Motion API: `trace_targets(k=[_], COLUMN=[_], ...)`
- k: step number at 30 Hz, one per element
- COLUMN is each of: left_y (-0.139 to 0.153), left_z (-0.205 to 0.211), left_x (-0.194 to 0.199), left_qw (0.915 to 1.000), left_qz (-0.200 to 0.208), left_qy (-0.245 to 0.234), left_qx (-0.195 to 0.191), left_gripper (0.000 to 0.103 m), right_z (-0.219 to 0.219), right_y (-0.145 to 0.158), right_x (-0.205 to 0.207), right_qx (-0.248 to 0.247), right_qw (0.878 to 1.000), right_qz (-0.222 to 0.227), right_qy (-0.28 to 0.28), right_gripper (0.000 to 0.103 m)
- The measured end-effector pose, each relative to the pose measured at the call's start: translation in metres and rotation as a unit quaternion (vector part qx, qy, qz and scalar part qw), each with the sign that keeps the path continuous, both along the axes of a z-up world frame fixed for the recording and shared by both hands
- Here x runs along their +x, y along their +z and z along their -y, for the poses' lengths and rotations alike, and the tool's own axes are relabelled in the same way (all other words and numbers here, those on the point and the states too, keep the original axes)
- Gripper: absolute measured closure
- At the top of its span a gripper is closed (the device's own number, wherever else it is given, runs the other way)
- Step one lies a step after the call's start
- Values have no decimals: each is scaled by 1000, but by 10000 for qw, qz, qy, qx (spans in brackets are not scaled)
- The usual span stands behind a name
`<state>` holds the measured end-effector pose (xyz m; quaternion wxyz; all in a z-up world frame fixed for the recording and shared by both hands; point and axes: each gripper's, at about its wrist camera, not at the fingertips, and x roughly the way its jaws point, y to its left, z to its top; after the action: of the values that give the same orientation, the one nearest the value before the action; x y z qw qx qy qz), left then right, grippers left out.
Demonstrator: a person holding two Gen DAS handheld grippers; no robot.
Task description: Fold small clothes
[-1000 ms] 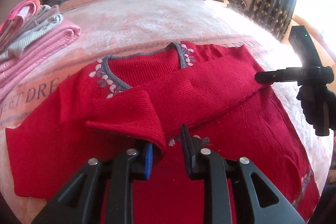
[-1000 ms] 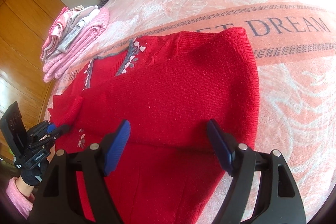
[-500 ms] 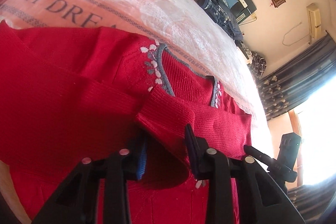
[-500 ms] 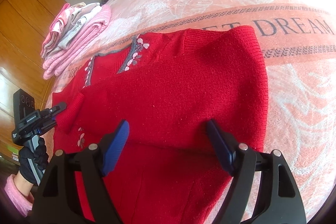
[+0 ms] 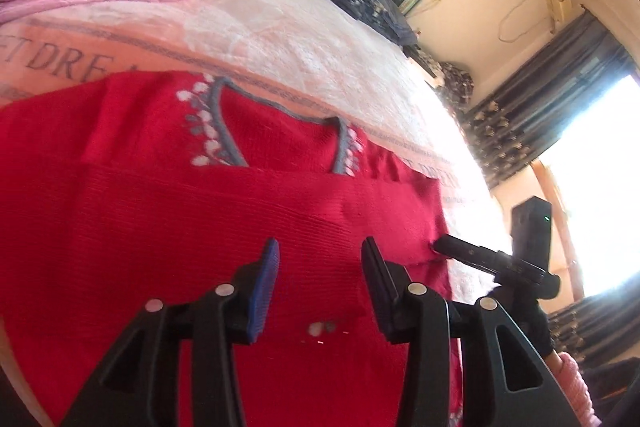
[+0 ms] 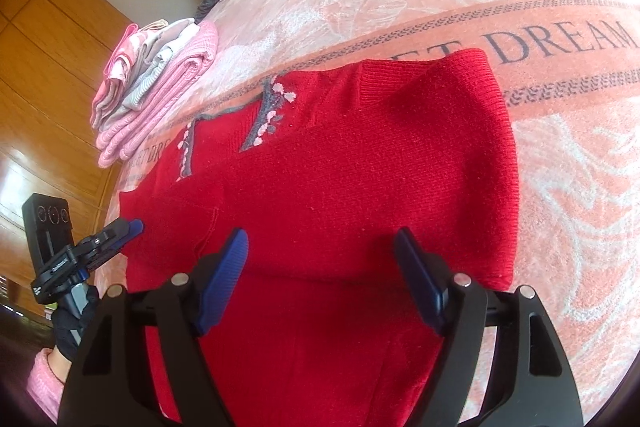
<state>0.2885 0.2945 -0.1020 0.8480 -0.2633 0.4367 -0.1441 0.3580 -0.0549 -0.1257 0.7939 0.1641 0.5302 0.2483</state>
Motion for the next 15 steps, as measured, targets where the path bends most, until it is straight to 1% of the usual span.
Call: trace_targets(k=[2,4,6,7,8,10,11,12,13,15], left_y=[1,-1,-6,-9,-12,-19,-22,-24,-26,-29], left_z=[-33,-64,-91,-105,-119,-142,-151,-158,-163,-167], left_x=[-6,-10,-17,-22,-26,-34,-37,-41,-43,-47], left_qw=[9968,9888,9798,9761,9735,9690,9680,9675,9677,9694], left_qz=[2,-55,-170,-247,-322,-457,-502,-533,-548,-531], left_qy=[648,1090,1422,1578,1722,1959,2021,2049,2041,1950], left_qx=[474,1022,1395,1476,1469,1431,1401,1382,1372,1397], left_gripper=[55,55,55,55,55,55,55,55,55,55], right_z=[-12,-32,-55,-67,-78,-98,-106,-113,-119,-127], right_y=[5,9,11,11,10,5,1,-3,-7,-11], right_x=[1,2,1,0,-2,-3,-2,-2,-1,-2], right_qx=[96,26,-22,0,8,10,49,95,67,-59], right_qw=[9999,9993,9977,9964,9952,9933,9923,9913,9909,9912], right_qz=[-47,-84,-143,-179,-212,-342,-454,-566,-645,-653], right_qy=[124,359,668,831,952,1102,1153,1181,1181,1147], right_gripper=[30,33,37,38,41,51,59,63,63,63])
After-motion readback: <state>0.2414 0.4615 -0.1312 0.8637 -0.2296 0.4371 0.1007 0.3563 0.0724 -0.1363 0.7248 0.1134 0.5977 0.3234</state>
